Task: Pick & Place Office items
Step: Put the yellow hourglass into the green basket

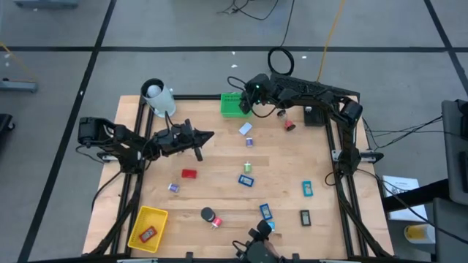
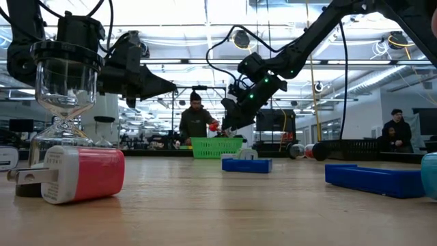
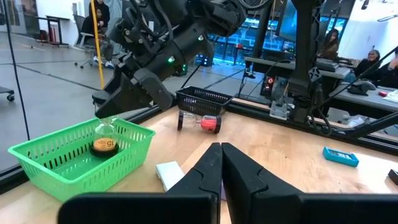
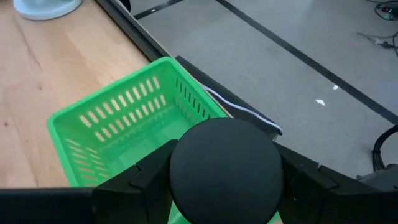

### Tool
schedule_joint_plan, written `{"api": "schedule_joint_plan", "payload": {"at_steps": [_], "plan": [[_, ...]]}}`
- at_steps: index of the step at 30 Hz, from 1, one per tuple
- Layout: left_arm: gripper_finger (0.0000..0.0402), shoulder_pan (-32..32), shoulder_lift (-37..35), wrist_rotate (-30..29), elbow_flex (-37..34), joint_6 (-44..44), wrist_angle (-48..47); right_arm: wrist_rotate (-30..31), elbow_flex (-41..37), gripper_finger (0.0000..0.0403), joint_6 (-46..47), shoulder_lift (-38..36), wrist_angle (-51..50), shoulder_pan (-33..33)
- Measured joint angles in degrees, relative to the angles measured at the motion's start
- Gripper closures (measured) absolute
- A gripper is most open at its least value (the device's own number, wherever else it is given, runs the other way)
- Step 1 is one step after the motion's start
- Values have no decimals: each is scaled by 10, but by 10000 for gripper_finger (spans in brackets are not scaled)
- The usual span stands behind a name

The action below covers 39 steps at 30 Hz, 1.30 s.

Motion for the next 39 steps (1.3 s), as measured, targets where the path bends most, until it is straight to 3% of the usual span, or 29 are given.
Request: {"api": "schedule_joint_plan", "payload": {"at_steps": [31, 39], "plan": [[385, 0, 0, 0, 0, 3, 0, 1, 0, 188, 4, 3, -14, -2], [391, -1, 0, 1, 0, 3, 0, 14, 0, 158, 4, 3, -14, -2]]}}
